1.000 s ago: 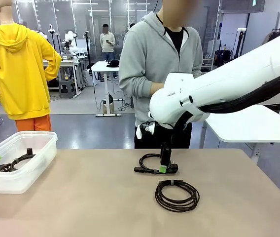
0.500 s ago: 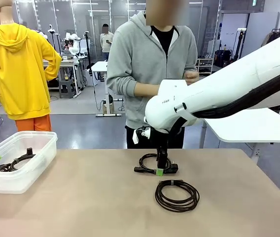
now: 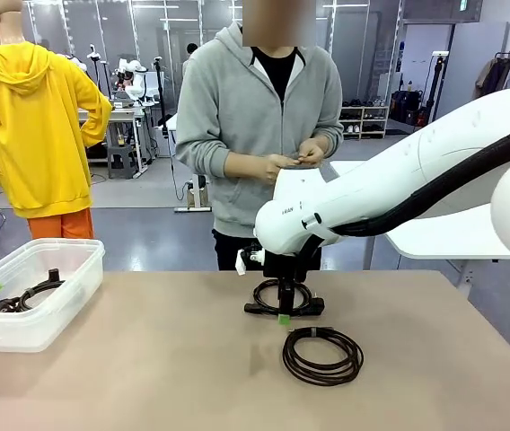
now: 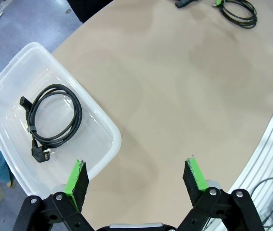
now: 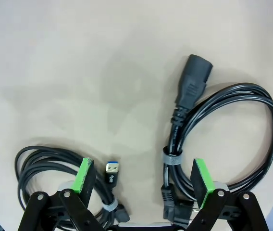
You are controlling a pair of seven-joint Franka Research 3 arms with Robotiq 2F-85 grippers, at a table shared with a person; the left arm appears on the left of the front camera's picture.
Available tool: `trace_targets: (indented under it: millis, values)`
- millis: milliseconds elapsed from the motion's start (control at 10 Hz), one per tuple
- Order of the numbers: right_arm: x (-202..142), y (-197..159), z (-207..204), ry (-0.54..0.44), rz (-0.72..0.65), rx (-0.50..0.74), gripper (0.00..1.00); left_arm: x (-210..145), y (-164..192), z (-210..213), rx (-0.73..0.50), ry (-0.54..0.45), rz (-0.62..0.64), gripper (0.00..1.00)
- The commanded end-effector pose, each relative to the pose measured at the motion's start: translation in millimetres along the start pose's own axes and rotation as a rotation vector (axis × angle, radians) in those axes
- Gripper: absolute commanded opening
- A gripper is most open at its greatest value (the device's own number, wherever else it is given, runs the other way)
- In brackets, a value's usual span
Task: Organize and store the cables.
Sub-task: Place the Power Cable into the Organizing box.
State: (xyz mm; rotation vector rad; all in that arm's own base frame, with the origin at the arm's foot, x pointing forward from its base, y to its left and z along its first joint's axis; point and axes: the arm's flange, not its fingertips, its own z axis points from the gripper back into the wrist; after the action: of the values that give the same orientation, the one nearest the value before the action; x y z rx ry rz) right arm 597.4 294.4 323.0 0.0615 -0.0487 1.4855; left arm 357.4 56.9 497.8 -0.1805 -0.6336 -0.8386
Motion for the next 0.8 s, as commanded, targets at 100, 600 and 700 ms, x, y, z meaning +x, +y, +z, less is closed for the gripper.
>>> trace_targets:
  millis: [100, 600, 700]
  values:
    - [6, -14, -7, 0.014, -0.047, 0.010, 1.00, 2, -1, 0, 0.007, 0.003, 0.008, 1.00]
    - [4, -18, -18, 0.044, -0.065, 0.039, 0.27, 2, -1, 0, 0.007, 0.003, 0.008, 1.00]
    - [3, -18, -17, 0.046, -0.065, 0.040, 0.00, 2, -1, 0, 0.007, 0.003, 0.008, 1.00]
